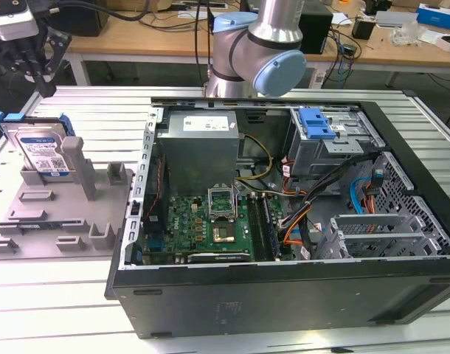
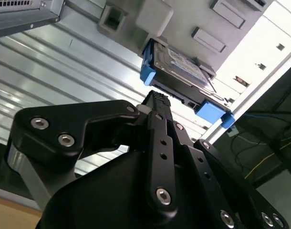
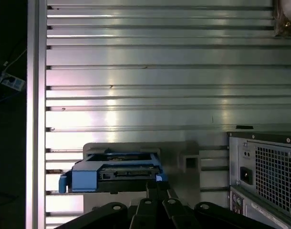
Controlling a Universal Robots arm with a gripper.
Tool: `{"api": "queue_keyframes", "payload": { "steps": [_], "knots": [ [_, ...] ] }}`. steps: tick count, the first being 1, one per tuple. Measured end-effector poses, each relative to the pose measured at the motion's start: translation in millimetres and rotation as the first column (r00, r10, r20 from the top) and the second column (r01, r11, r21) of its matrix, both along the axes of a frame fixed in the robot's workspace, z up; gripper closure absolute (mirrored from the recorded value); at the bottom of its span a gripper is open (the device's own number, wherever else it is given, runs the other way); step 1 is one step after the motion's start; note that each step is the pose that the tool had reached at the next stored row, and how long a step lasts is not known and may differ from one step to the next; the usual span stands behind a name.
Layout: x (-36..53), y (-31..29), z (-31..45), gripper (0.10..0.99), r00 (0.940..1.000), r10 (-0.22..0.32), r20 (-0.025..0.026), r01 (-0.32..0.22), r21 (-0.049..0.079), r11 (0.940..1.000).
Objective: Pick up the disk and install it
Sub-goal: 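Pick up the disk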
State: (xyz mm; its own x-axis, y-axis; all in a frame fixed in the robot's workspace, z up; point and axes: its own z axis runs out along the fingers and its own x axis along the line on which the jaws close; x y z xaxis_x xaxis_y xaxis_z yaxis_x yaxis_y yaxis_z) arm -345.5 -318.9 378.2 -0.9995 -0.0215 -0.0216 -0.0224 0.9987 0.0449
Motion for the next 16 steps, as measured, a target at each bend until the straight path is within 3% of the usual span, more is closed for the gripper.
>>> {"api": "queue_keyframes", "payload": {
  "steps": [4,7,10,11,13,14,16],
  "knots": [
    [0.0,0.0,0.0,0.980,0.9969,0.079,-0.0060,-0.079,0.001,0.9969],
    [0.1,0.0,0.0,0.980,0.9876,0.157,-0.0130,-0.157,0.004,0.9877],
    [0.0,0.0,0.0,0.980,0.9743,0.225,-0.0202,-0.224,0.006,0.9745],
    [0.0,0.0,0.0,0.980,0.9639,0.265,-0.0244,-0.265,0.008,0.9642],
    [0.1,0.0,0.0,0.980,0.9509,0.308,-0.0286,-0.308,0.009,0.9513],
    [0.0,0.0,0.0,0.980,0.9393,0.342,-0.0318,-0.341,0.010,0.9399],
    [0.1,0.0,0.0,0.980,0.9234,0.382,-0.0346,-0.382,0.011,0.9241]
  ]
}}
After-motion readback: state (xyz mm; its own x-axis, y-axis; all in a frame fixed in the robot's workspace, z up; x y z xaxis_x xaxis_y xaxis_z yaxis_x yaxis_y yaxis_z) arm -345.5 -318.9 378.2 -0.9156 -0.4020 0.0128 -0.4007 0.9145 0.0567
